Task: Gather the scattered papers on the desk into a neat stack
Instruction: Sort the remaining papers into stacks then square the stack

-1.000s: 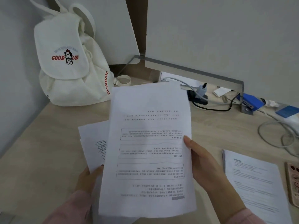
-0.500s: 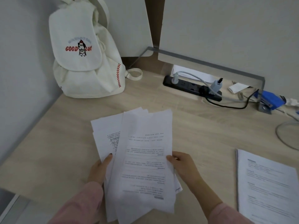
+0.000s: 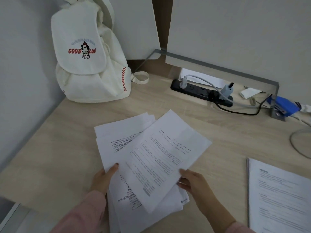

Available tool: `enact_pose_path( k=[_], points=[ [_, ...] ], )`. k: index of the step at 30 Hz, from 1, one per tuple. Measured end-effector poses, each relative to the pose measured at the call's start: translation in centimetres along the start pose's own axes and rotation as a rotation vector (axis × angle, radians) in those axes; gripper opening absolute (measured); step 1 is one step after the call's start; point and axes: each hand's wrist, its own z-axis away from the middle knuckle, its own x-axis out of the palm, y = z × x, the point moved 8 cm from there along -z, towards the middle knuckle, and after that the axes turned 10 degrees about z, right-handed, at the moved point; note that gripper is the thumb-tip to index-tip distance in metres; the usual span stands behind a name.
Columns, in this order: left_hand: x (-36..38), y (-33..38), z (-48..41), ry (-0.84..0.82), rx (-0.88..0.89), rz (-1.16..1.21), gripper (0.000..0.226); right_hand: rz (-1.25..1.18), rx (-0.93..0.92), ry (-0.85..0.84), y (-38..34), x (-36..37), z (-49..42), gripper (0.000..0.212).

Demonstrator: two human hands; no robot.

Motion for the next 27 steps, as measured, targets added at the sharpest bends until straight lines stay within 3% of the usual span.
enact_pose_path(
  k=[5, 8, 10, 13, 16, 19, 22, 27],
  points=[
    [-0.4, -0.1, -0.5, 0.039, 0.002, -0.015, 0.028, -0.039, -0.023, 0.164, -0.3, -3.5, 0.1, 0.021],
    [-0.4, -0.2, -0.5, 0.048, -0.005, -0.018, 0.029, 0.159, -0.161, 0.501, -2.3, -8.9, 1.1, 0.028],
    [-0.4, -0.1, -0.5, 0.053, -0.008, -0.03, 0.03, 0.373, -0.326, 0.765, -5.2, -11.7, 3.1, 0.036],
    [-0.3, 0.1, -0.3, 0.05, -0.011, -0.048, 0.028, 0.631, -0.76, 0.913, -10.5, -11.4, 6.5, 0.041],
    [-0.2, 0.3, -0.1, 0.054, -0.015, -0.055, 0.025, 0.993, -1.133, 0.882, -13.4, -7.9, 8.1, 0.052],
    [-0.3, 0.1, 0.0, 0.059, -0.024, -0.059, 0.03, 1.106, -1.297, 0.723, -13.0, -4.8, 7.5, 0.052],
    [-0.3, 0.1, 0.0, 0.076, -0.021, -0.051, 0.034, 1.224, -1.358, 0.587, -10.2, -2.6, 5.8, 0.053],
    [-0.4, 0.1, -0.2, 0.104, -0.03, -0.048, 0.037, 1.314, -1.268, 0.44, -6.2, -0.8, 3.5, 0.041]
  ],
)
